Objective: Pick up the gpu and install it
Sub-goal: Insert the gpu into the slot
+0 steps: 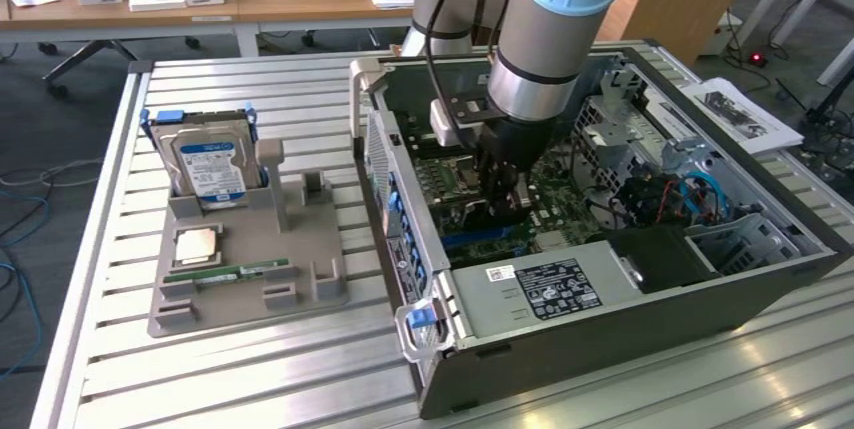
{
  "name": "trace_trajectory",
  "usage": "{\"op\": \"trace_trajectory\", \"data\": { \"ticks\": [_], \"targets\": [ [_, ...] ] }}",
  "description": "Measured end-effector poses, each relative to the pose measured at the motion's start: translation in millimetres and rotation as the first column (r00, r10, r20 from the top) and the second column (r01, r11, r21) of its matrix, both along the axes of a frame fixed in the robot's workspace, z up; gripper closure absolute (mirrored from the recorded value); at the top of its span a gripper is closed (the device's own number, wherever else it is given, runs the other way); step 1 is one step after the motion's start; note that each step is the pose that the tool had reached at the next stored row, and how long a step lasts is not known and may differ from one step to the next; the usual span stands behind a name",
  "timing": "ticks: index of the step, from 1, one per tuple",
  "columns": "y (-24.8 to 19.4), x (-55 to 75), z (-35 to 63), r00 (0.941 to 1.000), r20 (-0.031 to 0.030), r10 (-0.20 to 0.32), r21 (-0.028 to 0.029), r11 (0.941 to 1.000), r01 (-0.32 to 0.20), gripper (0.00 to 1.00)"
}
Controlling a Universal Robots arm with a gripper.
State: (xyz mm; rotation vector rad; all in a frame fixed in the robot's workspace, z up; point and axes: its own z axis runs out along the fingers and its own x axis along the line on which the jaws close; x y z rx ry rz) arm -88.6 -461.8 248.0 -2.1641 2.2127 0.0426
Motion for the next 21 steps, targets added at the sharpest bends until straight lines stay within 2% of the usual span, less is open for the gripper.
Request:
{"op": "trace_trajectory", "data": {
  "ticks": [21],
  "targets": [
    [-0.8, 0.4, -0.1, 1.0000, 0.0000, -0.001, 0.0001, 1.0000, 0.001, 0.73]
  ]
}}
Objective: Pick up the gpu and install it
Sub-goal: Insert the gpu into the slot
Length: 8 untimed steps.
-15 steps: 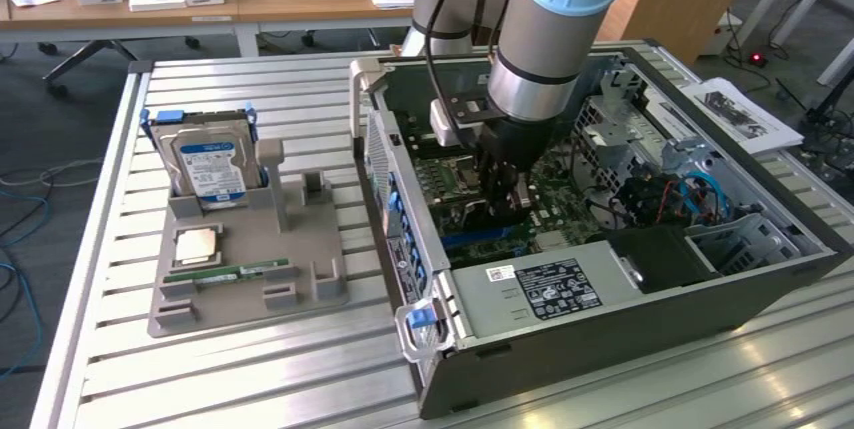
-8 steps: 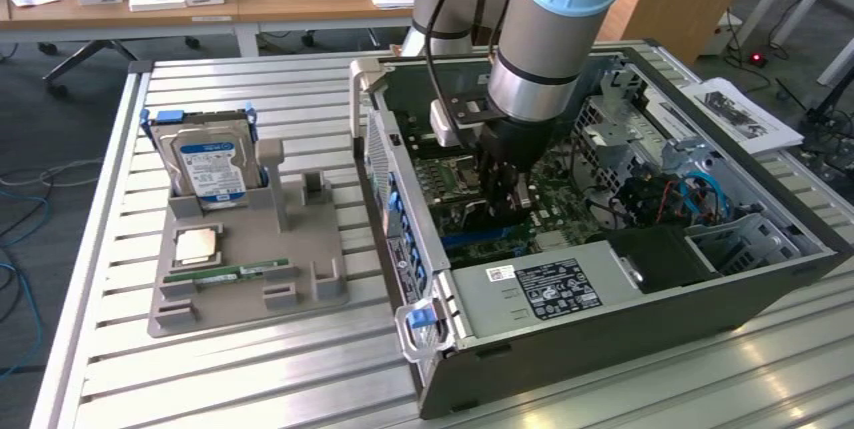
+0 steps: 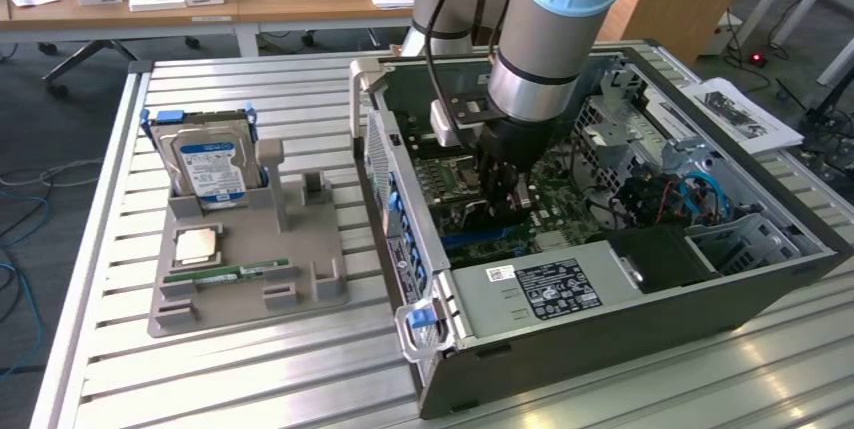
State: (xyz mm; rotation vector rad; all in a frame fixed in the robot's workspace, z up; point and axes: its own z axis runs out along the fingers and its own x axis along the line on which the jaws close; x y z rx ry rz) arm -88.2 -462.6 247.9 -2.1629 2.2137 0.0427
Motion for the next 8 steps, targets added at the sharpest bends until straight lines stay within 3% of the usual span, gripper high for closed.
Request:
{"op": "trace_trajectory", "data": {
  "ticks": [8],
  "targets": [
    [0.0, 0.1, -0.1, 1.0000, 0.0001, 0.000, -0.0001, 1.0000, 0.000, 0.73]
  ]
}}
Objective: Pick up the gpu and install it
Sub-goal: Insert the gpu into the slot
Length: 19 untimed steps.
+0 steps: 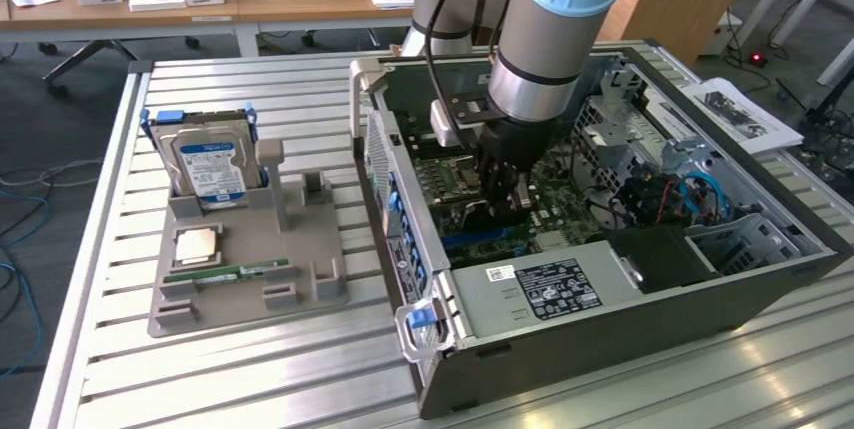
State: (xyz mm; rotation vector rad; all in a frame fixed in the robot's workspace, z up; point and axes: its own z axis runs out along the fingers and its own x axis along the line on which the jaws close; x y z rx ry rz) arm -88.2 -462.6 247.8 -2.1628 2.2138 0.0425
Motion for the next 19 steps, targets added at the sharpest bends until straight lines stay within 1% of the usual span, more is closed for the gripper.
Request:
{"op": "trace_trajectory", "data": {
  "ticks": [7, 11, 19],
  "targets": [
    [0.0, 0.0, 0.2, 1.0000, 0.0001, 0.000, 0.0003, 1.0000, 0.000, 0.73],
    [0.0, 0.0, 3.3, 1.0000, 0.0000, 0.000, 0.0002, 1.0000, 0.000, 0.73],
    [-1.7, 0.6, 3.5, 1.0000, 0.0000, 0.000, 0.0000, 1.0000, 0.000, 0.73]
  ]
}}
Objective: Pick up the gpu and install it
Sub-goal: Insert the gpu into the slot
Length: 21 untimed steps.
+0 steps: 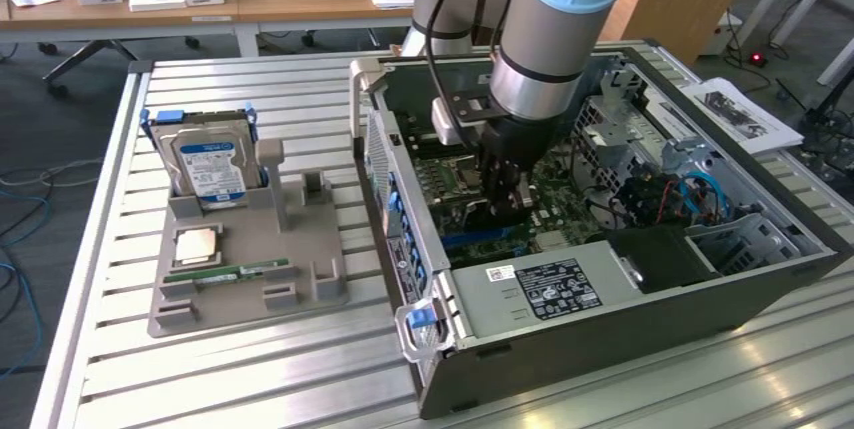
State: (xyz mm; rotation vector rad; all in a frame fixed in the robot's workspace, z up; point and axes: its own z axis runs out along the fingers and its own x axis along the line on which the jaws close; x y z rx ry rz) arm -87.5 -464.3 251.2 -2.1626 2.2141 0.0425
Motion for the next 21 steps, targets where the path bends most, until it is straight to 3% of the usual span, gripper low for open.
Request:
{"op": "trace_trajectory", "data": {
  "ticks": [21],
  "targets": [
    [-0.3, 1.7, -2.5, 1.0000, -0.0002, 0.000, -0.0022, 1.0000, 0.000, 0.73]
  ]
}}
